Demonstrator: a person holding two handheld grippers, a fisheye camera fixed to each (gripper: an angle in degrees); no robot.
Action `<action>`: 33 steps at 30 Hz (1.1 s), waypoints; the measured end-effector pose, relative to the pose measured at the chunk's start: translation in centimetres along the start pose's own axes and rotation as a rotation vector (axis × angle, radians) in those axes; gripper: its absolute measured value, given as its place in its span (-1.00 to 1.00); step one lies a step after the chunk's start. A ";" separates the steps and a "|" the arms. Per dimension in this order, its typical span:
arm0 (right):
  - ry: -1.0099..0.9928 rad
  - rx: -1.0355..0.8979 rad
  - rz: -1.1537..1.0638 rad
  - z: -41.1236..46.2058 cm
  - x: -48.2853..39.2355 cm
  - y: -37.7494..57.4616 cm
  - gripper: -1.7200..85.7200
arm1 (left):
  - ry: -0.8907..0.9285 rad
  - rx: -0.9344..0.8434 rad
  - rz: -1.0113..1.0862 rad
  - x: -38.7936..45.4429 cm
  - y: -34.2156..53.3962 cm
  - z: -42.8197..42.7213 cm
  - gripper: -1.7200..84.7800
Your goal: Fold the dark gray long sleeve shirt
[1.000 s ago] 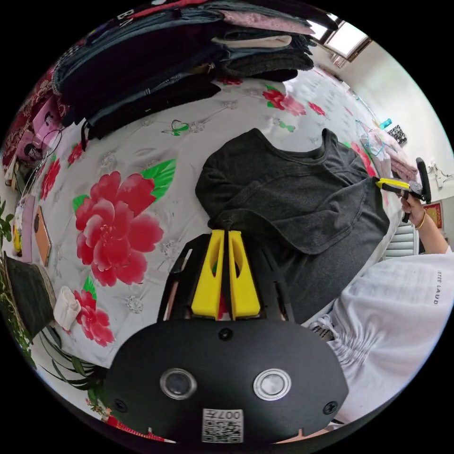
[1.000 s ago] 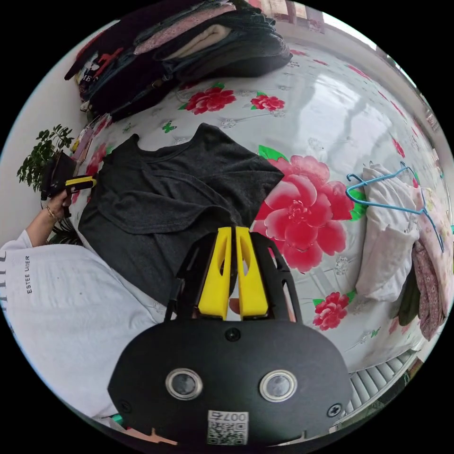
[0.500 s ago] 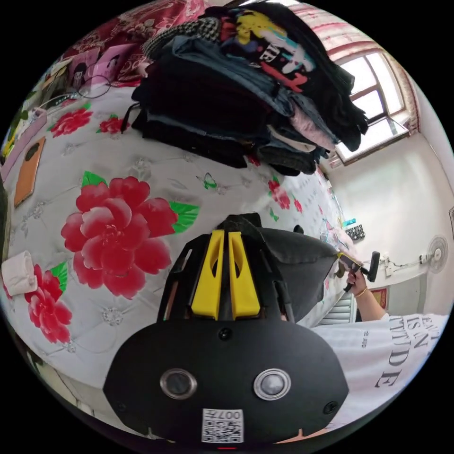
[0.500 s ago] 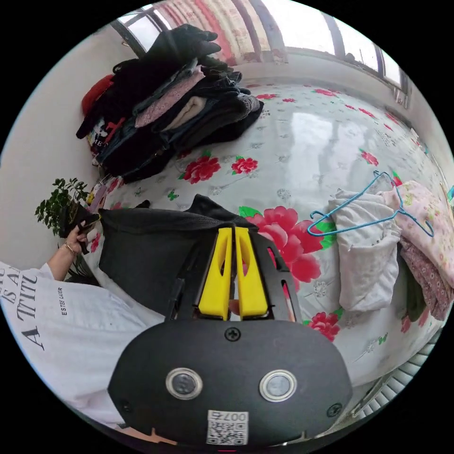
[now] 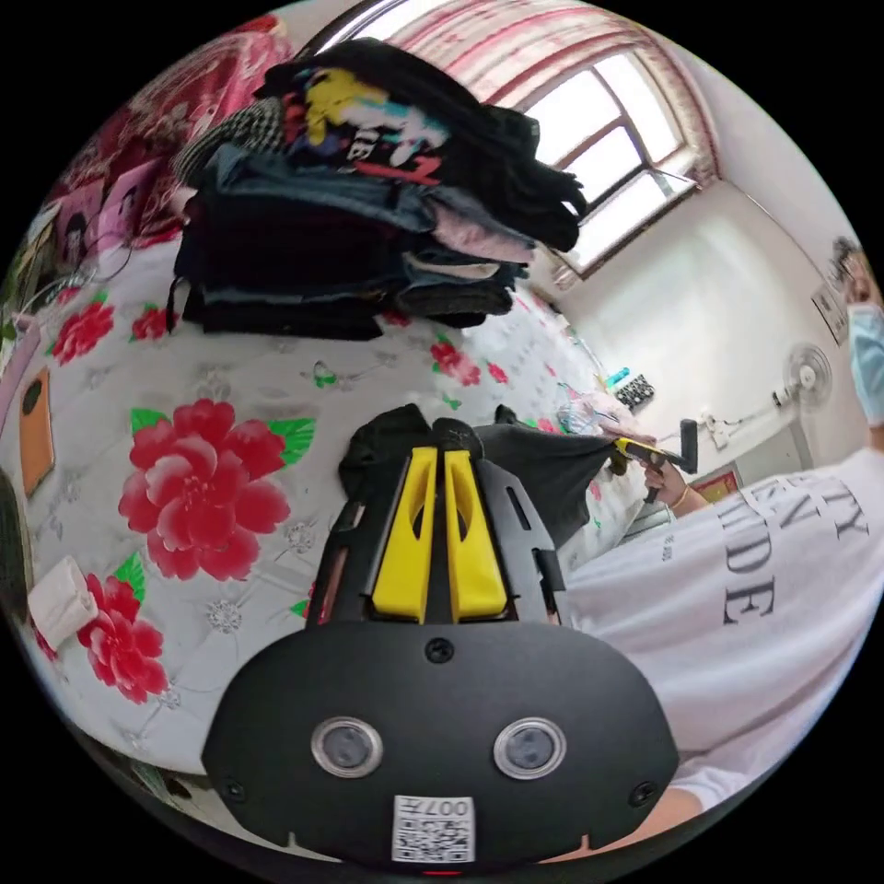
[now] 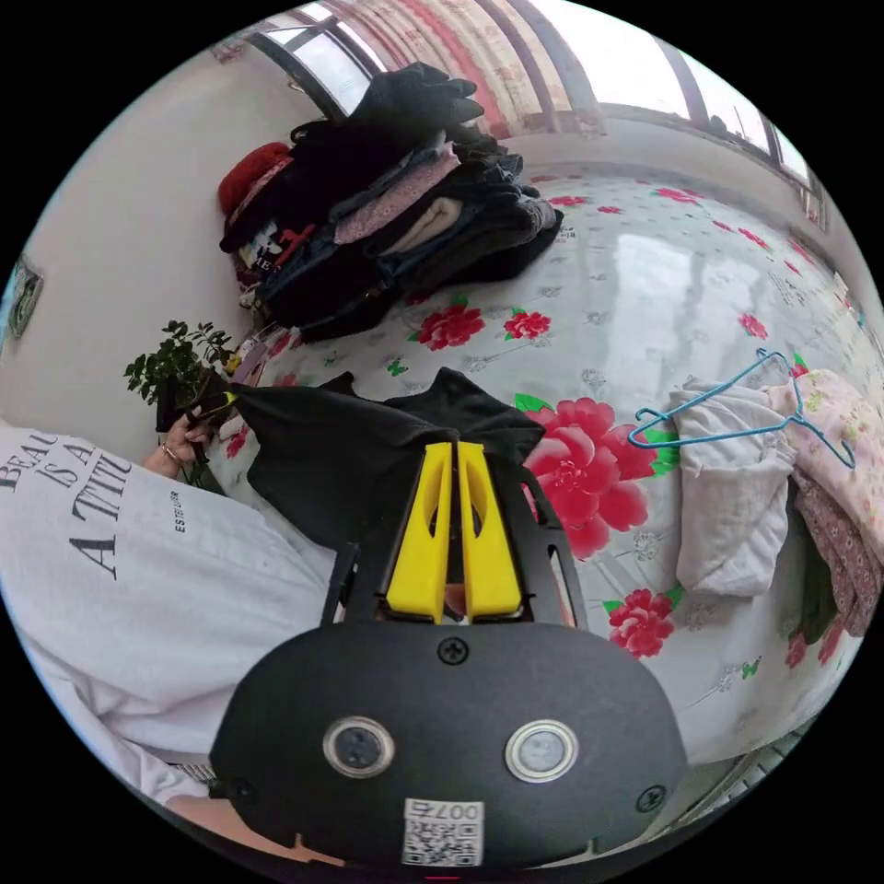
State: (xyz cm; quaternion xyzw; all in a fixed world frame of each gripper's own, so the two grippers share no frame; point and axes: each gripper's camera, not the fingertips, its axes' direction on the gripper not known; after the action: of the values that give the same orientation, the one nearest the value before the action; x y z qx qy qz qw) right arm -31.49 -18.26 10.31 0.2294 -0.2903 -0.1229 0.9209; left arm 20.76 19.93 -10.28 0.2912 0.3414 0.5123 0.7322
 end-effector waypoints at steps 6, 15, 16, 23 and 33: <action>0.020 0.135 0.025 -1.8 1.7 -3.0 -0.96 | -0.048 0.167 -0.008 -1.2 -2.0 -2.1 -0.95; 0.067 -0.078 0.351 5.7 5.4 -0.7 -0.91 | -0.219 -0.094 -0.433 -7.5 -0.2 6.3 -0.74; 0.064 -0.101 0.340 5.7 4.8 0.6 -0.90 | -0.239 -0.113 -0.395 -6.4 0.8 5.9 -0.74; 0.049 -0.256 0.286 8.0 2.2 4.4 -0.87 | -0.308 -0.298 -0.272 -0.9 5.4 8.2 -0.76; 0.129 -0.368 0.121 6.7 -0.4 4.6 -0.96 | -0.354 -0.364 -0.194 1.1 4.4 8.3 -0.96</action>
State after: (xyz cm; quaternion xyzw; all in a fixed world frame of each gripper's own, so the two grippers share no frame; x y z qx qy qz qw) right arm -35.32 -16.45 17.26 0.0470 -0.2164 -0.1034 0.9697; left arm 25.21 21.72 -2.16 0.2056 0.1368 0.4340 0.8664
